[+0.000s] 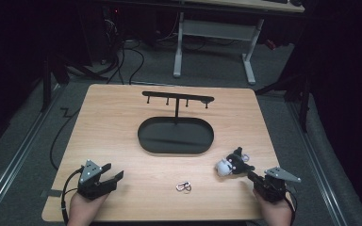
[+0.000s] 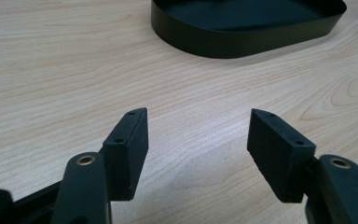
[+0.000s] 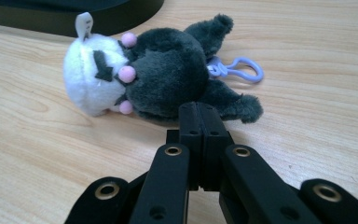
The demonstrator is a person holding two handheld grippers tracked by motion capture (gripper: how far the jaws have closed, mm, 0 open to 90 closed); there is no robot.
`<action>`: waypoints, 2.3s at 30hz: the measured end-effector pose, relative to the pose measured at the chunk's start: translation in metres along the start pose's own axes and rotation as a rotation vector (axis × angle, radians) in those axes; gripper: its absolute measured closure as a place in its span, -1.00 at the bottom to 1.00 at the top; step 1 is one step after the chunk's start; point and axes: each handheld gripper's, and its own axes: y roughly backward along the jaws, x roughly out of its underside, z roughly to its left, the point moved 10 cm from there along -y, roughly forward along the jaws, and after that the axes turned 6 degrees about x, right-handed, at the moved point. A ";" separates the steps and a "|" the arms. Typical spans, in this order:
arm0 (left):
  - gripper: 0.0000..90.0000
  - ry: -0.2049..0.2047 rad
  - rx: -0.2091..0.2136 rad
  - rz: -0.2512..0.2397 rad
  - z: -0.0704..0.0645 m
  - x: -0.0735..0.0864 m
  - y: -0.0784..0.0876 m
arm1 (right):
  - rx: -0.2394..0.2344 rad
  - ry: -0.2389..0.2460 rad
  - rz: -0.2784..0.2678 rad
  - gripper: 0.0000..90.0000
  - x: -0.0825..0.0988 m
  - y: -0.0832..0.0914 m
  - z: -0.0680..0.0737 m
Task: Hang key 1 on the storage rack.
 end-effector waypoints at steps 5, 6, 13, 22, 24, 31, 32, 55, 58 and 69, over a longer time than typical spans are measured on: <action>-0.13 0.004 -0.011 -0.002 0.002 0.003 0.006 | 0.011 0.009 0.016 1.00 -0.001 -0.008 -0.002; -0.13 0.009 -0.016 -0.005 0.003 0.004 0.009 | 0.016 0.024 0.021 1.00 -0.003 -0.012 -0.003; -0.13 0.014 -0.040 -0.012 0.006 0.009 0.020 | 0.029 0.049 0.027 1.00 -0.014 -0.027 -0.005; -0.13 0.032 -0.070 -0.018 0.010 0.019 0.037 | 0.023 0.120 0.020 1.00 -0.030 -0.048 -0.002; -0.13 0.040 -0.077 -0.022 0.011 0.021 0.041 | 0.006 0.120 0.022 1.00 -0.033 -0.053 0.002; -0.13 0.051 -0.093 -0.024 0.013 0.026 0.049 | -0.047 0.167 0.017 1.00 -0.042 -0.064 0.019; -0.13 0.053 -0.094 -0.026 0.012 0.027 0.051 | -0.052 0.165 0.021 1.00 -0.042 -0.066 0.021; -0.13 0.018 -0.077 -0.038 0.008 0.019 0.048 | -0.066 0.175 -0.091 0.99 -0.054 -0.035 0.035; -0.13 0.013 -0.073 -0.042 0.007 0.016 0.044 | -0.066 0.176 -0.098 0.99 -0.053 -0.030 0.037; -0.16 -0.033 -0.033 -0.032 -0.002 0.000 0.016 | -0.052 0.140 -0.043 0.87 -0.022 -0.014 0.026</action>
